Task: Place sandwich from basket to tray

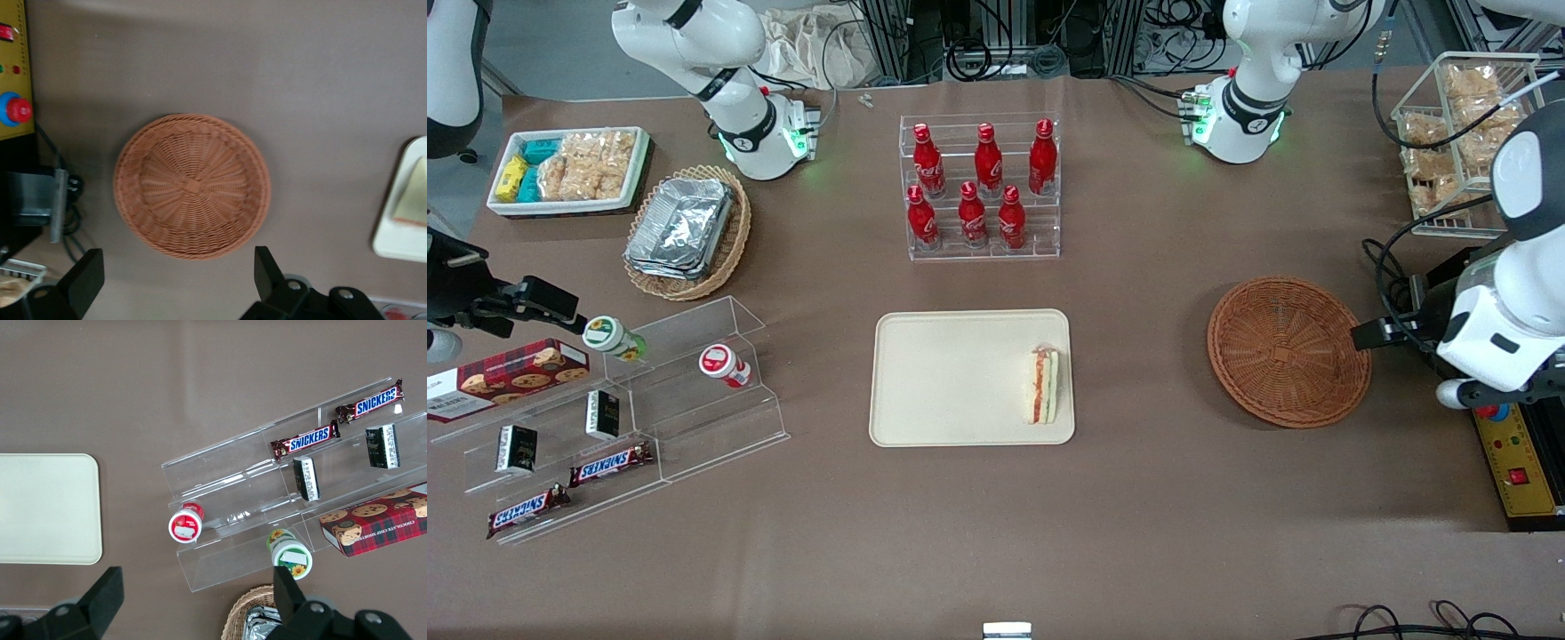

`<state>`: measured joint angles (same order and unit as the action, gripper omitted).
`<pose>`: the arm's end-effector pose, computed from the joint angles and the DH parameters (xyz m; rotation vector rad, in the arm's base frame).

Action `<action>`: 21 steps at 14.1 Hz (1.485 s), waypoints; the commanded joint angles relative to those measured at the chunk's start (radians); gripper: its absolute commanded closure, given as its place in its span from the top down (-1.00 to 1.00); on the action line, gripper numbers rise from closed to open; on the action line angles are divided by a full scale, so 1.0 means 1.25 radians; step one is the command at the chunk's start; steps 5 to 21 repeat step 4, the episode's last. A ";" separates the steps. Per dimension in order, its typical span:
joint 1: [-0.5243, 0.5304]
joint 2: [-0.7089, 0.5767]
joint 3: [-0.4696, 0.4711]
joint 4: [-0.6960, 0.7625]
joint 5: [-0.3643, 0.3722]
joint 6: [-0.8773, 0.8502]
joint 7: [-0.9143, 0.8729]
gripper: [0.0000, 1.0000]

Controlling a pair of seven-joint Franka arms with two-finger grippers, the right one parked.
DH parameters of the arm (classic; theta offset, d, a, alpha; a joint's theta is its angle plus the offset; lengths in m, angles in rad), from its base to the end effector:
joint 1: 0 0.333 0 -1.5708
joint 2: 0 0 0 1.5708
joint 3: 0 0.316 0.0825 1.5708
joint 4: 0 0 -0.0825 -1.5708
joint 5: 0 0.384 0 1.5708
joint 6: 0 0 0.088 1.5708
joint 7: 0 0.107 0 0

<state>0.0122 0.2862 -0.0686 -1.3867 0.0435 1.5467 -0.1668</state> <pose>0.6320 -0.0252 0.5389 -3.0933 -0.1707 0.1894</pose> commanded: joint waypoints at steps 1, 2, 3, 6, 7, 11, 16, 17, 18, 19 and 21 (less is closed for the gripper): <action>-0.022 -0.029 0.050 -0.023 -0.011 -0.017 0.061 1.00; -0.021 -0.025 0.050 -0.020 -0.018 -0.016 0.070 1.00; -0.021 -0.023 0.050 -0.018 -0.015 -0.016 0.079 1.00; -0.021 -0.020 0.049 -0.017 -0.012 -0.016 0.105 1.00; -0.021 -0.020 0.049 -0.017 -0.012 -0.016 0.105 1.00; -0.021 -0.020 0.049 -0.017 -0.012 -0.016 0.105 1.00; -0.021 -0.020 0.049 -0.017 -0.012 -0.016 0.105 1.00; -0.021 -0.020 0.049 -0.017 -0.012 -0.016 0.105 1.00; -0.021 -0.020 0.049 -0.017 -0.012 -0.016 0.105 1.00; -0.021 -0.020 0.049 -0.017 -0.012 -0.016 0.105 1.00; -0.021 -0.020 0.049 -0.017 -0.012 -0.016 0.105 1.00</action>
